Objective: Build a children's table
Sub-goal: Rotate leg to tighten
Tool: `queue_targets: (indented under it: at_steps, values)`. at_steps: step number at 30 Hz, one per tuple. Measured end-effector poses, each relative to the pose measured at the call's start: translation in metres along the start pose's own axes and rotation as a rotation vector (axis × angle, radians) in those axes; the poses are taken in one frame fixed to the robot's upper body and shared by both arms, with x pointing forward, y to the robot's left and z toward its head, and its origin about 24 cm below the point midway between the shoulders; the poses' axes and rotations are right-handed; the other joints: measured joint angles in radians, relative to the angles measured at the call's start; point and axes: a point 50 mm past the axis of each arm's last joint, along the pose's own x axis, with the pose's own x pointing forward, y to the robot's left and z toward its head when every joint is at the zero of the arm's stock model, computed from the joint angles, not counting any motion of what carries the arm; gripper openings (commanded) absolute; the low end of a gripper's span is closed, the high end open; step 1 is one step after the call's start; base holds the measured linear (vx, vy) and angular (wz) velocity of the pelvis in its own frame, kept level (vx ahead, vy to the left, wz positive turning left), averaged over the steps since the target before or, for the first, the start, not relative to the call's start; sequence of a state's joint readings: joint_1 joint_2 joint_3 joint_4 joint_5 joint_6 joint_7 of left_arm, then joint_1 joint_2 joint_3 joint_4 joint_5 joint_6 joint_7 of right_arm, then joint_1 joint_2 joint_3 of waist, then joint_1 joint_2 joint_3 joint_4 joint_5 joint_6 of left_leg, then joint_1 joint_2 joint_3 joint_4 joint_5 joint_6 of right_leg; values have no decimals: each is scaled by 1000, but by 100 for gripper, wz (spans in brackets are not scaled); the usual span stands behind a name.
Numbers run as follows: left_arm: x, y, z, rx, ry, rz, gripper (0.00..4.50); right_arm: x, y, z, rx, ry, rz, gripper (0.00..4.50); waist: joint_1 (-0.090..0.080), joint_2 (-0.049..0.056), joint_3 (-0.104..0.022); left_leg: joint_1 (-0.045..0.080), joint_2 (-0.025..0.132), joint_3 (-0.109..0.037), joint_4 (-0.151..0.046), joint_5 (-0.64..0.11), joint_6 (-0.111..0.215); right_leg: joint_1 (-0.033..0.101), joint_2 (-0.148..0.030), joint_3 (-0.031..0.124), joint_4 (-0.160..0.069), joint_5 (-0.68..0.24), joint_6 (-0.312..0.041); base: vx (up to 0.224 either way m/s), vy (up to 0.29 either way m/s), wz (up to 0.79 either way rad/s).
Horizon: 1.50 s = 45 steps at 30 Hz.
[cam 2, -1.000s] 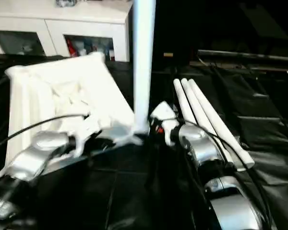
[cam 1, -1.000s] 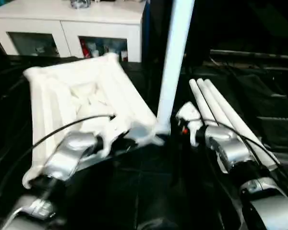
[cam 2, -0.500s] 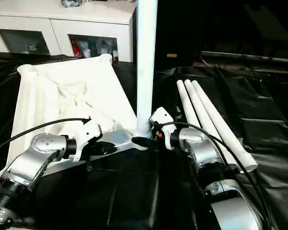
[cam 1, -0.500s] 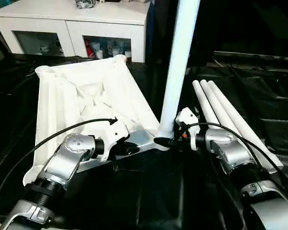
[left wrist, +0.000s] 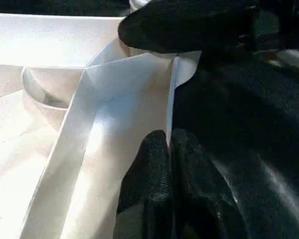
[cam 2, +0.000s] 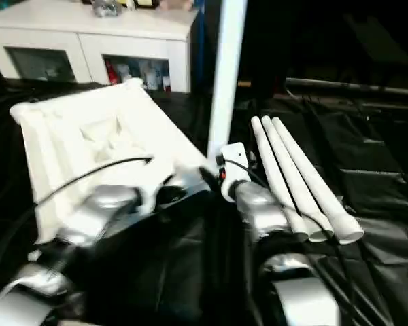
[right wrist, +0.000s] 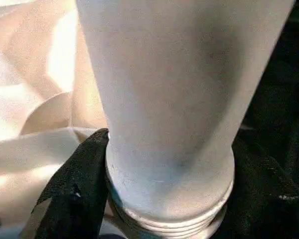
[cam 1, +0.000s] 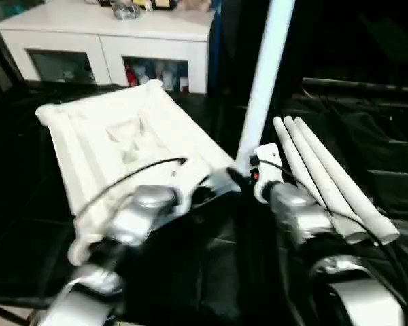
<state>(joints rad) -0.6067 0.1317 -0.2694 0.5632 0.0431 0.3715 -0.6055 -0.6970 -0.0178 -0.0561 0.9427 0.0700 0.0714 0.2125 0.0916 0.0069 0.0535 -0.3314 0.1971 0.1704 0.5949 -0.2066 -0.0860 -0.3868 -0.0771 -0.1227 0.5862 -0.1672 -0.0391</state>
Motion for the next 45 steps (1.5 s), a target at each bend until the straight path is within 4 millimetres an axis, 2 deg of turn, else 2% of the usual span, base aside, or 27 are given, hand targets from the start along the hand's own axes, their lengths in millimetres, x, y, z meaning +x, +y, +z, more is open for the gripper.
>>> queue_targets:
  at_steps: [1,2,4,7,9,16,20,26,30,33,40,45]
  values:
    - [1,-1,0,0,0,3,0,0,0,1,2,-4,-7,331,0,1,0,0,0,0,-1,0,0,1,0,-1,-3,0,0,0,0,0]
    - [1,-1,1,1,-2,2,0,1,1,1,2,-11,-9,345,-2,2,-1,0,0,0,-3,0,0,3,0,-1,-9,1,1,0,0,0]
    - [1,0,1,11,-4,14,0,1,6,1,14,-25,7,345,-7,2,-1,-1,-1,0,-3,0,0,3,0,-1,-10,1,1,0,0,0]
    - [-3,7,-1,26,-4,54,0,1,12,0,10,-37,68,389,-27,2,-1,-3,-1,0,-3,0,0,3,0,-1,-10,1,1,0,0,0]
    - [-6,11,-2,29,-3,61,0,-1,15,-1,-6,-40,112,389,-35,3,-1,-1,-1,-1,-5,0,0,2,0,-1,-8,1,2,0,0,0]
    - [-23,16,-8,68,-21,-6,0,-11,-7,3,-121,-30,271,389,-33,6,-3,-2,0,-1,-13,0,0,-5,2,-1,0,1,-3,0,0,0]
    - [-40,19,-15,98,-43,-94,0,-21,-24,11,-211,-13,408,389,-26,6,-3,-15,1,-1,-10,3,6,-20,2,-1,11,-5,-7,0,0,0]
    - [-58,17,-26,123,-42,-209,0,-31,-23,8,-292,22,583,389,-13,7,-3,-17,2,0,-6,3,6,-22,2,-1,15,-6,-9,0,0,0]
    - [-61,13,-28,127,-39,-251,0,-32,-19,7,-305,33,640,389,-4,7,-3,-17,2,0,-5,0,1,-21,2,0,15,-6,-9,0,0,0]
    - [-64,11,-29,130,-37,-273,0,-33,-15,5,-310,43,691,351,-1,7,-2,-18,2,0,-5,0,1,-21,2,0,16,-6,-9,0,0,0]
    - [-66,11,-30,133,-37,-276,0,-33,-13,5,-319,39,714,293,-2,7,-2,-18,2,0,-5,3,6,-21,2,0,16,-6,-9,0,0,0]
    - [-65,12,-30,125,-36,-254,0,-29,-8,3,-291,18,666,277,-6,6,-3,-17,2,0,-4,3,5,-21,2,0,16,-6,-9,0,0,0]
